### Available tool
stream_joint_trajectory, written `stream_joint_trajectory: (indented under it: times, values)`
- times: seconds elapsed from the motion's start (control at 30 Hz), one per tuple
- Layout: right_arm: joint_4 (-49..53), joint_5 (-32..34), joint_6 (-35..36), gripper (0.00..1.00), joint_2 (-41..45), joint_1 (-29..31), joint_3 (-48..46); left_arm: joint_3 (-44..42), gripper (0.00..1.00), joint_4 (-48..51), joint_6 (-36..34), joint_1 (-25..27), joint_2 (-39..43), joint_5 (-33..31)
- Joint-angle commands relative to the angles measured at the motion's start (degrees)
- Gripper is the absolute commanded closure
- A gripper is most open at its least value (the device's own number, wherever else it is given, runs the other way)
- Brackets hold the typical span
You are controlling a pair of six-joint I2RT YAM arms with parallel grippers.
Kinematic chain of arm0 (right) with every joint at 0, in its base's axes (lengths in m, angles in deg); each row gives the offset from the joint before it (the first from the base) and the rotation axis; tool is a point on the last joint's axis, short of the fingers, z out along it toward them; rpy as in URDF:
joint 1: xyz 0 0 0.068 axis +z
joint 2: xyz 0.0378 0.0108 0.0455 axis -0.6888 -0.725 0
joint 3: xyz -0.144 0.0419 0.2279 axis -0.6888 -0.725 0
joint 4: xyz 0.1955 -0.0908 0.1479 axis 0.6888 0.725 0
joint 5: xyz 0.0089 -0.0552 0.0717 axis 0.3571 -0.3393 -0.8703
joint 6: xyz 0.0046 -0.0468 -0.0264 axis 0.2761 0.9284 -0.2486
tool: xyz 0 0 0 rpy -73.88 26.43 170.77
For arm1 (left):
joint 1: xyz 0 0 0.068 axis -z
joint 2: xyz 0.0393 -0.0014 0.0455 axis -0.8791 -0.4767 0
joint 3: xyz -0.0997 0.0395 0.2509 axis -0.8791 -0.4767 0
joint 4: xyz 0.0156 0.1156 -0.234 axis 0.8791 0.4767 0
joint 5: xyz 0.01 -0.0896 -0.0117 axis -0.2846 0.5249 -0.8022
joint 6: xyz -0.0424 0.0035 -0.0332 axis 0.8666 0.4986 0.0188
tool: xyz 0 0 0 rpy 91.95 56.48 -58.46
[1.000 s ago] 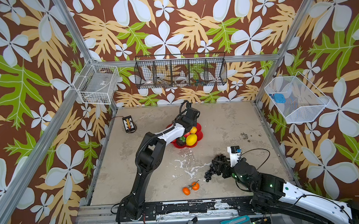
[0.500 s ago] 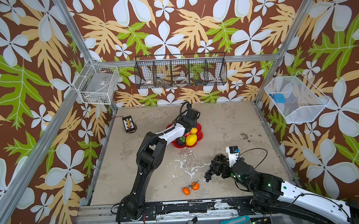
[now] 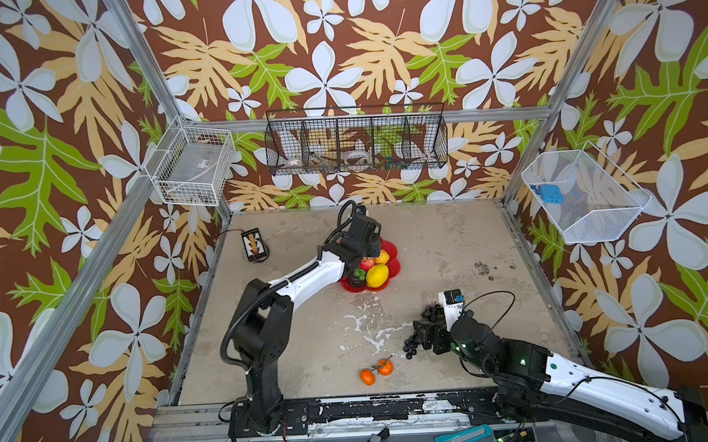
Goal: Place and organize the fake fruits in the fruit bowl
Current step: 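Lower the pear onto the plate, open the left gripper and withdraw, then move the right gripper down to the orange tangerines on the stem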
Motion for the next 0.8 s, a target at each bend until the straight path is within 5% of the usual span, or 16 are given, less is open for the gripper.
stream_joint_trajectory:
  times: [0.0, 0.17, 0.4, 0.57, 0.77]
  values:
    - [-0.83, -4.61, 1.80, 0.21, -0.57, 0.12, -0.44, -11.86, 0.44, -9.80, 5.07, -0.08, 9.21, 4.60]
    - [-1.03, -11.25, 5.92, 0.23, -3.26, 0.15, -0.35, -34.65, 0.44, -20.31, 9.39, 0.42, 26.53, 8.09]
    - [-0.24, -17.48, 6.31, 0.25, -7.16, 3.12, 0.51, -57.86, 0.38, -22.11, 10.80, 0.64, 51.35, 2.58]
    - [0.94, -13.52, 6.14, 0.27, -11.68, 10.87, 2.95, -67.95, 0.34, -19.88, 9.63, 0.62, 67.10, 0.06]
    - [6.24, -2.08, 6.82, 0.23, -25.17, 22.24, 10.34, -71.74, 0.31, -18.63, 5.31, 0.61, 76.51, 0.80]
